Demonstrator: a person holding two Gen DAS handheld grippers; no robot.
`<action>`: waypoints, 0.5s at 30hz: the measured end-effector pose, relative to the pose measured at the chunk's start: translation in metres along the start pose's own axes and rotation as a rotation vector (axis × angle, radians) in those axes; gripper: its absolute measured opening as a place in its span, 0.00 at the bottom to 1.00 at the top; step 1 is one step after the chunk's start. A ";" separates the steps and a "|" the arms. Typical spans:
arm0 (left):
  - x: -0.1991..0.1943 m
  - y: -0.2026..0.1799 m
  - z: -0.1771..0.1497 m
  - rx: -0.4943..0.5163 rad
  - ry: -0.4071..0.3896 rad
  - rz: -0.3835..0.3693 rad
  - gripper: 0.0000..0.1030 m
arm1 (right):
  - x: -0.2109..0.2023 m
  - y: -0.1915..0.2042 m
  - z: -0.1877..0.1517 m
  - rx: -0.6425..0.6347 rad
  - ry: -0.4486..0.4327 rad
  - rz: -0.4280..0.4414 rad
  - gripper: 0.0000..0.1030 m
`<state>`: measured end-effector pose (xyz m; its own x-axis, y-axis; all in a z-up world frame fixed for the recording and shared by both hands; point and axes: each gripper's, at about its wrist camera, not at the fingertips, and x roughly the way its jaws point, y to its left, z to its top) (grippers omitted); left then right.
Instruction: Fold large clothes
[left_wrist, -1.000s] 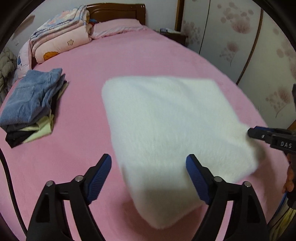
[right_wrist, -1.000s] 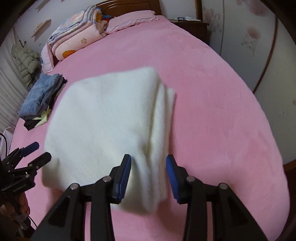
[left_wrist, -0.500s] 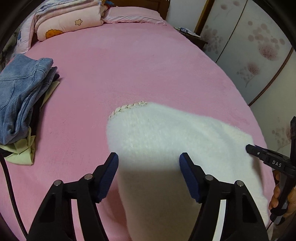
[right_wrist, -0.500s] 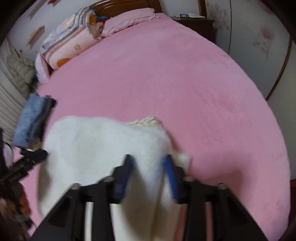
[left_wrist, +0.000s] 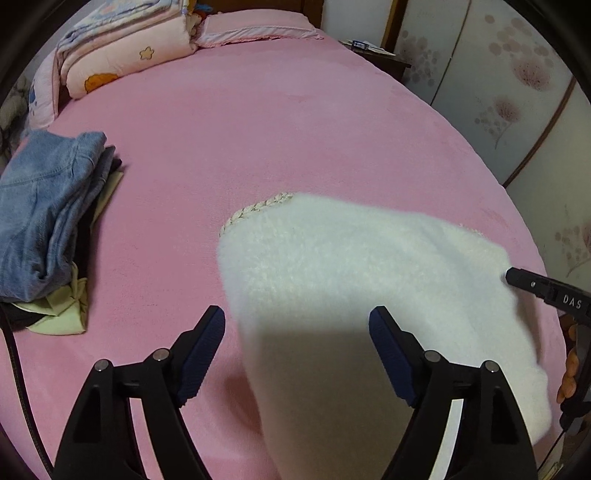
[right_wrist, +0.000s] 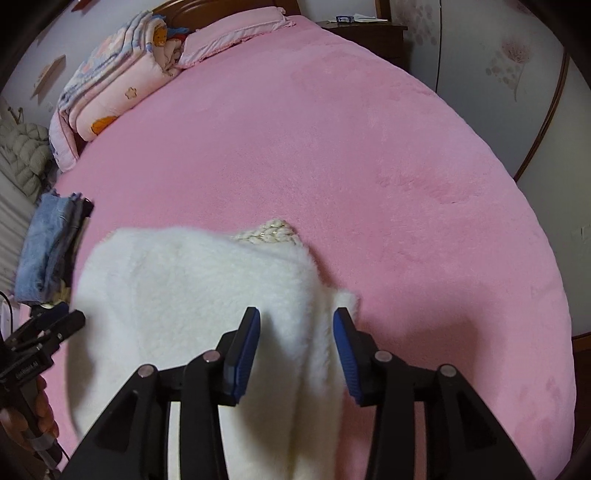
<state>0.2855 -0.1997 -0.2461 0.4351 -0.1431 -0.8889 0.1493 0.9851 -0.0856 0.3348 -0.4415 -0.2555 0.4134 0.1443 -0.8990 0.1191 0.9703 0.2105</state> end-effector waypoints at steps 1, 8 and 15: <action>-0.006 -0.002 -0.001 0.009 -0.005 0.005 0.80 | -0.005 -0.001 -0.001 0.008 -0.003 0.011 0.40; -0.066 -0.012 -0.003 -0.034 -0.038 -0.023 0.91 | -0.051 0.003 -0.014 0.030 -0.019 0.042 0.53; -0.117 -0.022 -0.011 -0.080 -0.036 -0.071 0.99 | -0.104 0.011 -0.028 0.023 -0.047 0.070 0.79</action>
<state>0.2220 -0.2033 -0.1454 0.4581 -0.2149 -0.8625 0.1105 0.9766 -0.1846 0.2677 -0.4401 -0.1700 0.4630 0.2018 -0.8631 0.1087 0.9535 0.2813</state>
